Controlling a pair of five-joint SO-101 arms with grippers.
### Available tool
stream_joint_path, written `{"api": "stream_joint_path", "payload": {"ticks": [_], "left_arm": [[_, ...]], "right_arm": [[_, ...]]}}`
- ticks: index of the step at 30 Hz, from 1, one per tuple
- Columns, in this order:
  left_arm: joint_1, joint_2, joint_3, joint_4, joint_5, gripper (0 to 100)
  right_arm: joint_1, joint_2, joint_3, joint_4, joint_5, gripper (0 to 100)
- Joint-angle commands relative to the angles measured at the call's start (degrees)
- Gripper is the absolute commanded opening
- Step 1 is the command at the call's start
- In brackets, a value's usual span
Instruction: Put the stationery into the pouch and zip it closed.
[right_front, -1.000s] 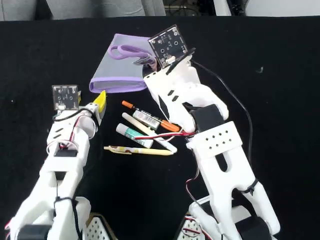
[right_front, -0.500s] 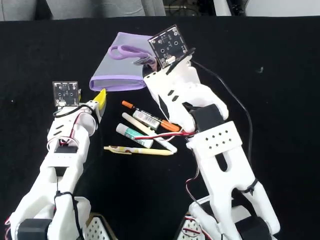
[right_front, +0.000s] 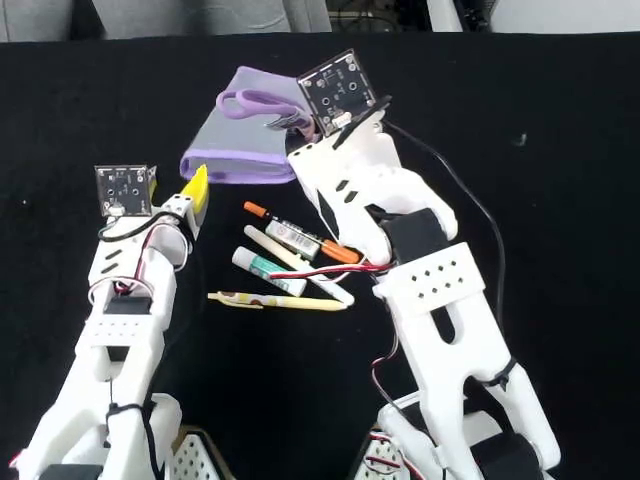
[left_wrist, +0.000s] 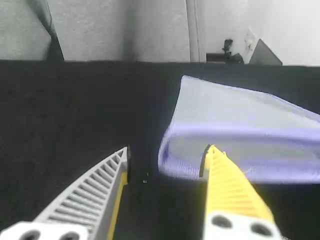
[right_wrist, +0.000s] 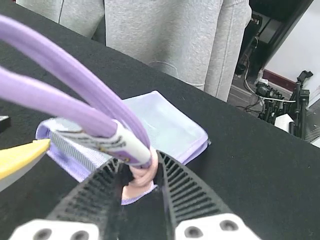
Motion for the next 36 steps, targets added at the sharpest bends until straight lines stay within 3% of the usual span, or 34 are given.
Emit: {"api": "stream_joint_path", "payload": {"ticks": [1,24,32,36], "left_arm": [[-0.1,-2.1,-1.5,-0.6,-0.2,25],[2.6,-1.7,-0.3,-0.7,-2.3,25],[-0.2,10.7,-8.0,-1.1,-1.8,25],[-0.6,10.9,-8.0,-1.1,0.2,25]], "right_arm": [[-0.7,0.2,-3.5,-0.8,-0.3,1.1],[-0.8,0.2,-3.5,-0.5,-0.4,1.1],[-0.8,0.2,-3.4,-0.4,-0.4,1.1],[-0.8,0.2,-3.4,-0.4,-0.4,1.1]]}}
